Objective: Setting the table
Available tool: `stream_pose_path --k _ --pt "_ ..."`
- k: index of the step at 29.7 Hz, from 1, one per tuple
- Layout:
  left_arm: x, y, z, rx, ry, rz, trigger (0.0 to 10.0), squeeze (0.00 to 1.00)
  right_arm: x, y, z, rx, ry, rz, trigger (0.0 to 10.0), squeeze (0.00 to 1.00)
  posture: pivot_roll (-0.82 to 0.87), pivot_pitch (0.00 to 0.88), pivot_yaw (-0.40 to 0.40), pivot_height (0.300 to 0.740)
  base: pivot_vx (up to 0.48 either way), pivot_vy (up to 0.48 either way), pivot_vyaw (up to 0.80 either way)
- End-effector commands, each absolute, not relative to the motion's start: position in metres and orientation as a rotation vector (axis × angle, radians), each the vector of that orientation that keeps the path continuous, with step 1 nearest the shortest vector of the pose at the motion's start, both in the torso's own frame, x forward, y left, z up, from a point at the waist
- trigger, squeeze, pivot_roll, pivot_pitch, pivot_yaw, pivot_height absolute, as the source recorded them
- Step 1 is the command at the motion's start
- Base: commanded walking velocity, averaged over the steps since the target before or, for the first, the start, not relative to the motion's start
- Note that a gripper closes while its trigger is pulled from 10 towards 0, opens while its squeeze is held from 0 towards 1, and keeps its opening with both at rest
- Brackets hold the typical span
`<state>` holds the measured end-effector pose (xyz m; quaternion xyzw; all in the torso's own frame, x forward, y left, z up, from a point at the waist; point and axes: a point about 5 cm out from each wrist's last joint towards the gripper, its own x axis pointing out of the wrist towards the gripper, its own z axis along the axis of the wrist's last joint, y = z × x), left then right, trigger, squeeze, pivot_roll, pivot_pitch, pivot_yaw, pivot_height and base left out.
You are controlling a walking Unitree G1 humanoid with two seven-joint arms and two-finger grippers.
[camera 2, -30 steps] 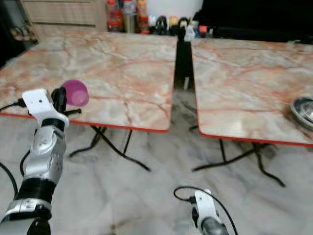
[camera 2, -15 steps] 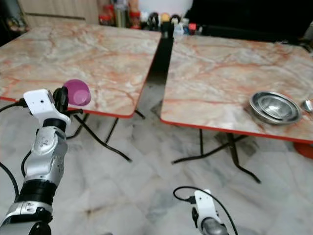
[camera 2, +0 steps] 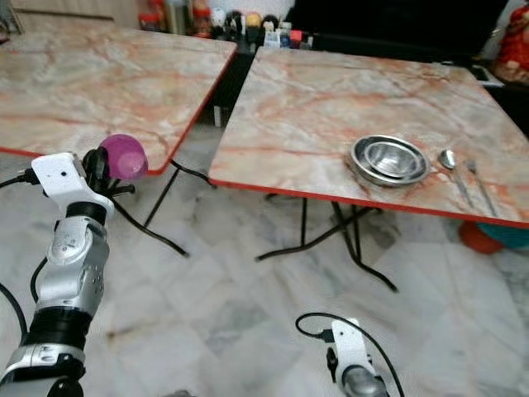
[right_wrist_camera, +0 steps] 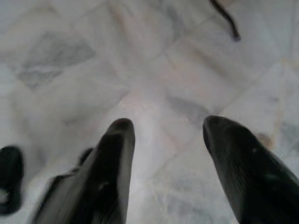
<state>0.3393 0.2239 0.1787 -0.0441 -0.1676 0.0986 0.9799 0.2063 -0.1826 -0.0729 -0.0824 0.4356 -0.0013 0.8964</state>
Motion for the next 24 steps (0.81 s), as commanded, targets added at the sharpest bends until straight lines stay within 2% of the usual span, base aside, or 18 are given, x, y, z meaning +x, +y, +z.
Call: stream_pose_path --k 1,3,5,19,24 --pt "0.341 0.217 0.185 -0.097 -0.359 0.178 10.0 0.0 0.207 -0.189 -0.072 -0.163 0.903 -0.027 10.0 0.0 0.12 0.08 -0.042 0.715 0.0 -0.409 0.0" --pt "0.341 0.217 0.185 -0.098 -0.359 0.177 10.0 0.0 0.207 -0.189 -0.072 -0.161 0.905 -0.027 10.0 0.0 0.12 0.08 -0.042 0.715 0.0 -0.409 0.0" --pt "0.343 0.215 0.185 -0.093 -0.351 0.174 10.0 0.0 0.209 -0.189 -0.071 -0.149 0.899 -0.032 10.0 0.0 0.12 0.08 -0.043 0.715 0.0 -0.345 -0.79" --pt "0.345 0.207 0.187 -0.118 -0.352 0.155 10.0 0.0 0.213 -0.191 -0.068 -0.165 0.883 -0.024 10.0 0.0 0.11 0.094 -0.066 0.715 0.0 0.0 -0.05" --pt "0.346 0.205 0.188 -0.08 -0.348 0.162 10.0 0.0 0.214 -0.192 -0.068 -0.166 0.882 -0.022 10.0 0.0 0.11 0.096 -0.074 0.715 0.283 0.0 0.0"
